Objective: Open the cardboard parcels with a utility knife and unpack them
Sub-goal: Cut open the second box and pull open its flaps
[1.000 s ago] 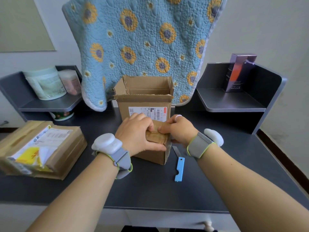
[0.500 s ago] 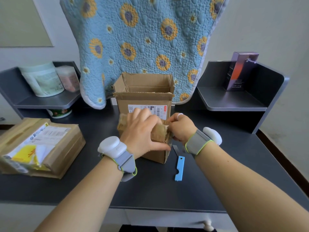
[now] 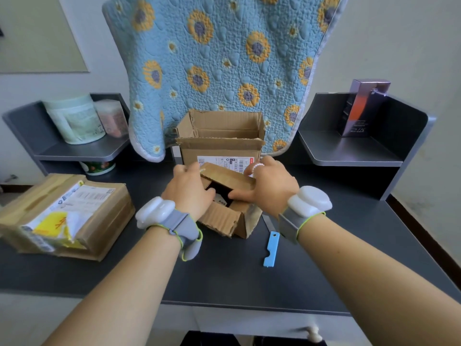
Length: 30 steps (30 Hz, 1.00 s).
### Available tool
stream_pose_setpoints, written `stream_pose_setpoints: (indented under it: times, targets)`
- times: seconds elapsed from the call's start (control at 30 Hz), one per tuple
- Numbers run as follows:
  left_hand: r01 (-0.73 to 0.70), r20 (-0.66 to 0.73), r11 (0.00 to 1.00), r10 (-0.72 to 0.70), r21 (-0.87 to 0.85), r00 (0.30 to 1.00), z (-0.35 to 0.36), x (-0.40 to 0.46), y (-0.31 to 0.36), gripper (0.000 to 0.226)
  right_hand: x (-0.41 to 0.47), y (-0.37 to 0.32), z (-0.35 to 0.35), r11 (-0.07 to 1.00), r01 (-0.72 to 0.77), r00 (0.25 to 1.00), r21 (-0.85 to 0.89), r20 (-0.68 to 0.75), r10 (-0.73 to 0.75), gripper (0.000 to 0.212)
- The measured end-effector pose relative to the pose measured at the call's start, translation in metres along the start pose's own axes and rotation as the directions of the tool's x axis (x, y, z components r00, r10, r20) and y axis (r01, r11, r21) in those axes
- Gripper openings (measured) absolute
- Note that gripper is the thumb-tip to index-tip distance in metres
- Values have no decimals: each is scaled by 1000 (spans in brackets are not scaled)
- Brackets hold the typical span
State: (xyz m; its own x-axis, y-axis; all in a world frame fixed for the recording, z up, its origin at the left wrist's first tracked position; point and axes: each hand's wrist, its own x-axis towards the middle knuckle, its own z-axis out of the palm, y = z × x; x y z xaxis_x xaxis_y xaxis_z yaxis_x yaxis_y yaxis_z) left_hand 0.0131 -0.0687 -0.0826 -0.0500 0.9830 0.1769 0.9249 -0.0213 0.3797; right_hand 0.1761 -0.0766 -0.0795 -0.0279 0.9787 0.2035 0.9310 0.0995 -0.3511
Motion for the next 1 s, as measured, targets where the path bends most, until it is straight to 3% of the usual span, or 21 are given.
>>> stream_pose_setpoints:
  times: [0.1,0.2,0.3,0.4,0.5,0.6,0.7,0.77,0.83,0.9,1.0]
  targets:
    - [7,34,996,-11,91,999,-1,11,4,42,2,-2,0,993,68,996,-97,55,-63,51]
    - [-24,28,996,21,83,999,-1,18,4,29,1,-4,-1,997,24,998,-74,-49,-28,42]
    - [-27,-13,997,28,76,1000,-2,19,-1,33,8,-1,-1,987,-134,979,88,-141,145,28]
    - [-13,-40,1000,13,6,999,-1,21,-11,44,6,5,-1,948,-199,970,248,-88,227,27]
    - [12,-44,989,-19,-146,999,-2,19,-16,51,-3,9,1,993,-22,978,-118,-207,-3,34]
    - [53,-98,934,-93,-353,991,-2,18,-20,56,-12,-9,-8,909,246,881,-336,-314,-355,27]
    - [96,-100,873,-162,-479,982,0,16,-23,53,-19,-31,-10,754,500,821,-426,-43,-569,19]
    - [108,-111,845,-194,-523,975,1,15,-25,52,-19,-37,-10,764,483,871,-428,147,-468,37]
    - [109,-138,835,-215,-539,967,0,13,-28,54,-19,-38,-11,844,383,920,-374,236,-313,51]
    - [99,-167,827,-226,-553,960,0,11,-29,55,-20,-37,-12,896,320,944,-309,188,-272,49]
    - [70,-236,833,-234,-549,943,-2,7,-32,54,-22,-37,-21,932,269,963,-242,64,-261,29]
